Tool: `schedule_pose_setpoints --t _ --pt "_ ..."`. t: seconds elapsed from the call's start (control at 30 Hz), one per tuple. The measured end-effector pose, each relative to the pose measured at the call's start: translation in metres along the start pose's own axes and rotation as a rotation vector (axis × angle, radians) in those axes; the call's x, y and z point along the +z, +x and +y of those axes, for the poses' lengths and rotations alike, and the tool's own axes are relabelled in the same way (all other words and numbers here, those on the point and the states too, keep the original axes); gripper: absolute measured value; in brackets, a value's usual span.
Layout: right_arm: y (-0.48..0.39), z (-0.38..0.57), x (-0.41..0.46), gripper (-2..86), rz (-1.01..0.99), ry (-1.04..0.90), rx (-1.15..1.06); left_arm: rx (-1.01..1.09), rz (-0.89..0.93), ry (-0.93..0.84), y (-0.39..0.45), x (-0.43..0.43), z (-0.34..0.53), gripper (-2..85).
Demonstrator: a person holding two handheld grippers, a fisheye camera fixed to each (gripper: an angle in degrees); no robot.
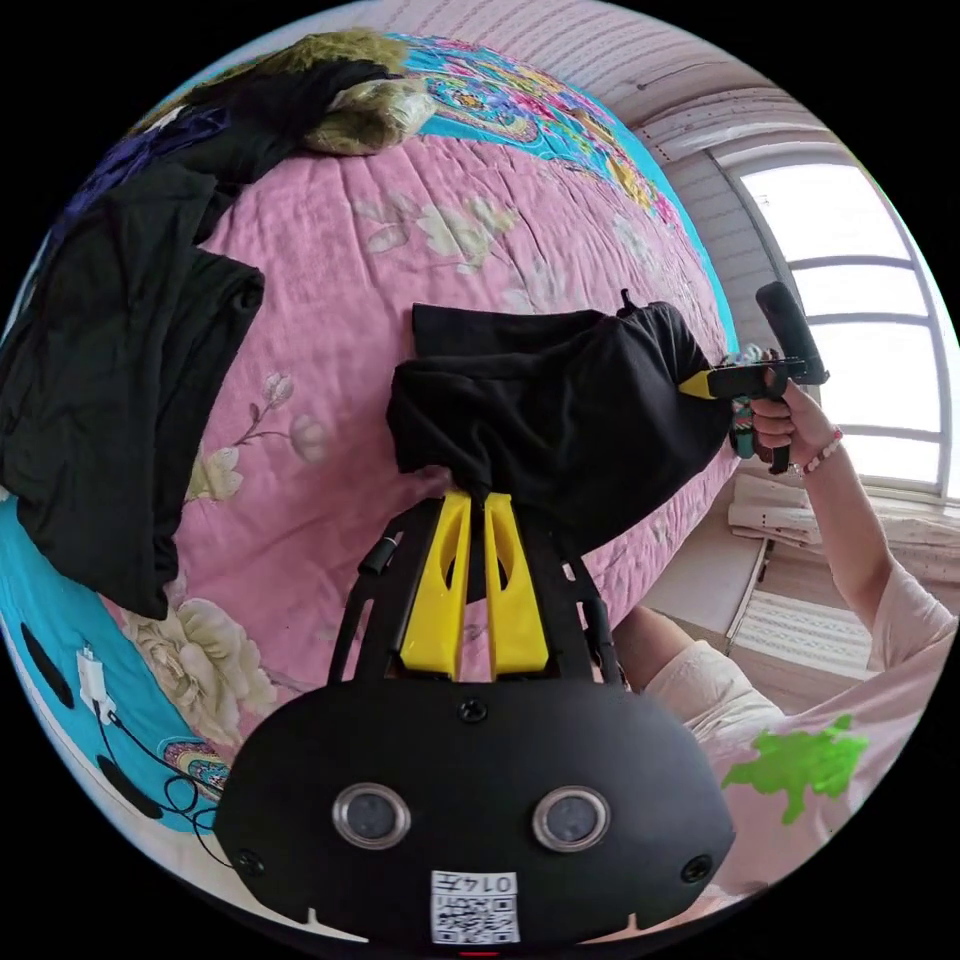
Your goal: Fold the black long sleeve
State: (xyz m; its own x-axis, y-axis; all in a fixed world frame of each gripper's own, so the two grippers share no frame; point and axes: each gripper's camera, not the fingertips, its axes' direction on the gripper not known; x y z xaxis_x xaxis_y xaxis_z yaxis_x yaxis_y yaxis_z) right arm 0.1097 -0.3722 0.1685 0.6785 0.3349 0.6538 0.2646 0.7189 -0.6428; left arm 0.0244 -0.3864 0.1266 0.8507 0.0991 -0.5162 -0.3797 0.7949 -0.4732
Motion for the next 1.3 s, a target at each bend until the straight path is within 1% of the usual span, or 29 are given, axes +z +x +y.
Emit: schedule_pose_setpoints --t 0.13,0.2,0.27,0.43,0.5,0.57,0.63,0.7,0.73,0.8,0.9,0.93,1.0,1.03,1.13,1.3 --pt "0.059 0.089 -0.016 6.2 -0.064 0.059 0.149 0.054 0.031 -0.056 0.040 0.039 -0.010 0.5" --pt "0.082 0.120 -0.017 6.6 -0.066 0.086 0.198 0.065 0.044 -0.104 0.059 0.068 -0.018 2.1" --pt "0.097 0.142 -0.017 7.4 -0.068 0.116 0.196 0.070 0.014 -0.114 0.070 0.079 -0.024 3.4" --pt "0.110 0.192 -0.048 11.3 -0.042 0.268 0.135 0.051 -0.030 -0.049 0.091 0.074 -0.039 9.6" --pt "0.115 0.203 -0.061 12.8 -0.047 0.293 0.136 0.065 -0.051 -0.017 0.107 0.074 -0.051 11.7" --pt "0.118 0.210 -0.068 16.3 -0.010 0.287 0.127 0.082 -0.078 -0.046 0.120 0.086 -0.063 12.9" --pt "0.122 0.216 -0.072 21.8 0.033 0.236 0.125 0.105 -0.082 -0.095 0.134 0.103 -0.075 13.5" --pt "0.125 0.219 -0.072 23.2 0.048 0.183 0.115 0.105 -0.102 -0.129 0.151 0.124 -0.089 13.8" --pt "0.130 0.221 -0.072 23.2 0.059 0.156 0.120 0.101 -0.112 -0.132 0.155 0.127 -0.092 13.9" --pt "0.138 0.230 -0.078 21.9 0.079 0.165 0.145 0.091 -0.132 -0.146 0.171 0.138 -0.104 13.8" --pt "0.152 0.249 -0.097 16.5 0.014 0.184 0.155 0.097 -0.134 -0.165 0.192 0.146 -0.118 12.9" --pt "0.155 0.257 -0.104 13.5 -0.012 0.180 0.144 0.105 -0.132 -0.166 0.197 0.147 -0.121 11.5" --pt "0.158 0.271 -0.118 10.6 -0.017 0.181 0.129 0.156 -0.093 -0.155 0.218 0.152 -0.128 5.8" --pt "0.161 0.281 -0.128 9.5 -0.031 0.183 0.128 0.155 -0.084 -0.155 0.222 0.153 -0.130 4.3" --pt "0.168 0.307 -0.155 8.6 -0.079 0.185 0.133 0.130 -0.061 -0.134 0.243 0.157 -0.138 2.4" --pt "0.167 0.349 -0.214 8.4 -0.058 0.155 0.122 0.114 0.041 -0.131 0.294 0.150 -0.161 0.5"
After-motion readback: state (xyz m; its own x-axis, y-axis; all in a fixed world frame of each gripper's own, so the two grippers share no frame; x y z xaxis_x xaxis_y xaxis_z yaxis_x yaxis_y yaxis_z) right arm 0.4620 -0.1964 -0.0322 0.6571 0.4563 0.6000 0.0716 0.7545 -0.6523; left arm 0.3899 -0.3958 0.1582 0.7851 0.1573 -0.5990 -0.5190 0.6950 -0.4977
